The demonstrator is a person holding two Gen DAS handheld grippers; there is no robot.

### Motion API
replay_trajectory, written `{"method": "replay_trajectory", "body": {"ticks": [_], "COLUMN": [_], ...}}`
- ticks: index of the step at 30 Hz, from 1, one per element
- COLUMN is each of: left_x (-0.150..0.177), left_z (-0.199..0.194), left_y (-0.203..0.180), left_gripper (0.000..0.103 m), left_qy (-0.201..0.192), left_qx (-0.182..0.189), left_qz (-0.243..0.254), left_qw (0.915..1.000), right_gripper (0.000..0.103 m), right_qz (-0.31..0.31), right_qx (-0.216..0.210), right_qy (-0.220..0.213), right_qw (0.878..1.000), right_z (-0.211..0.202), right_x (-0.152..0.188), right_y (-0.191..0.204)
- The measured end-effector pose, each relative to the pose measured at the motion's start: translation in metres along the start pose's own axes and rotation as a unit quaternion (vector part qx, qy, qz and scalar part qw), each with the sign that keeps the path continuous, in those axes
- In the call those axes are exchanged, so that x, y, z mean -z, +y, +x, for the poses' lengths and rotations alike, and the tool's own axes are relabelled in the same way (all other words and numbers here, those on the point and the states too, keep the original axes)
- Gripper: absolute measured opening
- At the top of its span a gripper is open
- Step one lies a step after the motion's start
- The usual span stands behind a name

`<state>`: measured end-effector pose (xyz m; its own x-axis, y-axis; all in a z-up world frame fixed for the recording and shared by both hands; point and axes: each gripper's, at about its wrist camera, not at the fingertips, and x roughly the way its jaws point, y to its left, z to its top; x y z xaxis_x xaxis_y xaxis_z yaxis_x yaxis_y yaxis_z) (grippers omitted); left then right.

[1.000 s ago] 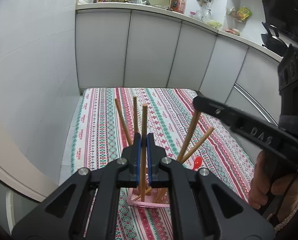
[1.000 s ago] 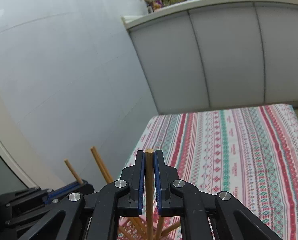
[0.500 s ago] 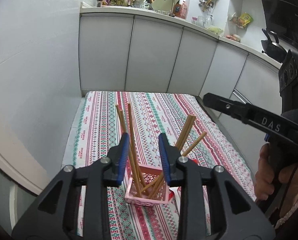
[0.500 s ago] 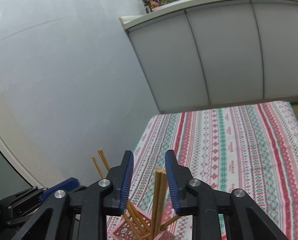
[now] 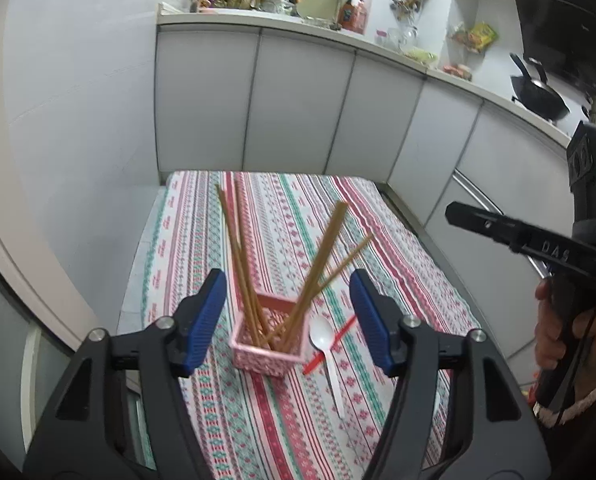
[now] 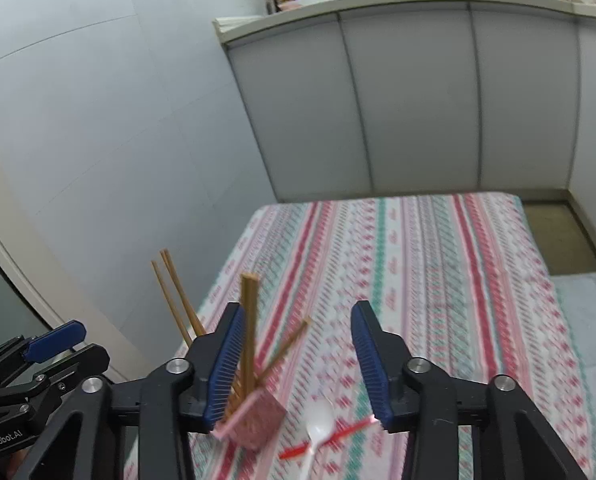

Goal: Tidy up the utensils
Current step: 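Move both grippers back over the spoons on the table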

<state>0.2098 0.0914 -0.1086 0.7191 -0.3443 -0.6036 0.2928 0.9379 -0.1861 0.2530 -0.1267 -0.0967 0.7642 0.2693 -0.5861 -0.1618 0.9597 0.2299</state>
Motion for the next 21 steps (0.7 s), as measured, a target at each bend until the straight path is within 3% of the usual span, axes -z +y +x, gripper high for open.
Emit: {"method": "replay_trajectory", "body": {"ticks": [4,10,21], "left_x": [0.012,0.034,0.074], "left_z": [0.001,0.011,0.049], "left_y": [-0.014,-0.027,-0.044], "left_gripper": [0.076,0.084,0.084], "left_qy": [0.022,0.066,0.160], "left_qx": [0.003,-0.004,0.018], "left_qz": [0.019,0.053,0.067], "left_qw": [0.9996,0.9964,0.9847], "right_gripper": [0.062,0.068,0.072], "right_qz": [0.011,0.018,0.037], "right_qx": [0.011,0.045,0.075], "right_qy": [0.017,0.066,0.181], "right_qw": [1.000,0.997,0.980], "right_z": [-0.013,-0.011,0.016], "right_x": [0.014,0.034,0.078], "right_y": [-0.015,-0.038,-0.081]}}
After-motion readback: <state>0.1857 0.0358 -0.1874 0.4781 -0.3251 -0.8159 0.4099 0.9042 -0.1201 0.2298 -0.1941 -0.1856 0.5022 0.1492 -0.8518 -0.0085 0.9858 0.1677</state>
